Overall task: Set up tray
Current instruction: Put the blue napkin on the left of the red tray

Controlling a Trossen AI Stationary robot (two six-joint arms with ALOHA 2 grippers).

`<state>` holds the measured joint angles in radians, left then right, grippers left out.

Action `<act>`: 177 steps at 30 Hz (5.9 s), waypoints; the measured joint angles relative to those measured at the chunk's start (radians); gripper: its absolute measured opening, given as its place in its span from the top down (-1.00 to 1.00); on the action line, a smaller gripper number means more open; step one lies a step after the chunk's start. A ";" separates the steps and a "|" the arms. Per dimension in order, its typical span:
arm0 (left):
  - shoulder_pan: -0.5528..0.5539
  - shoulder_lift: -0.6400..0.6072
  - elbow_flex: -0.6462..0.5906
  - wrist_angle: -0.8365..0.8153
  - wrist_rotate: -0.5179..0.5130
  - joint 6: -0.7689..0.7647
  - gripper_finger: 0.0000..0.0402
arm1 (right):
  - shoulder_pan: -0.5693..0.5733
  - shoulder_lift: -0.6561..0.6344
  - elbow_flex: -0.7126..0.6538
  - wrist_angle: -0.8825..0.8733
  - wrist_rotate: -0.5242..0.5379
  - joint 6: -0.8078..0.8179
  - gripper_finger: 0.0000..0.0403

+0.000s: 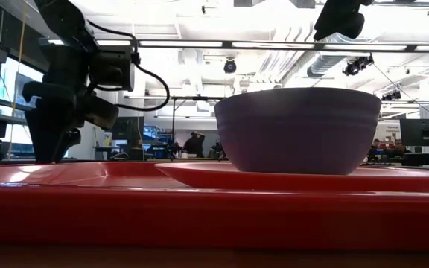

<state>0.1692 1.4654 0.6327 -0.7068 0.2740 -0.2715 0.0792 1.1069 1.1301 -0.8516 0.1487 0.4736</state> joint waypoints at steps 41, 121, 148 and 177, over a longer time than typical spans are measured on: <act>-0.221 -0.021 0.376 -0.357 -0.064 -0.035 0.90 | -0.001 -0.002 0.000 -0.104 0.183 -0.074 0.63; -0.249 0.301 0.469 0.069 0.046 -0.276 0.72 | 0.000 -0.003 0.000 -0.153 0.143 -0.074 0.63; -0.338 0.337 0.466 0.063 -0.120 -0.388 0.84 | 0.000 -0.003 0.000 -0.170 0.110 -0.048 0.63; -0.441 0.393 0.464 0.312 -0.019 -0.549 0.81 | 0.000 -0.003 0.000 -0.199 0.041 -0.037 0.63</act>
<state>-0.2715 1.8580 1.0969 -0.3947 0.2552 -0.8207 0.0795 1.1038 1.1301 -1.0510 0.1894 0.4371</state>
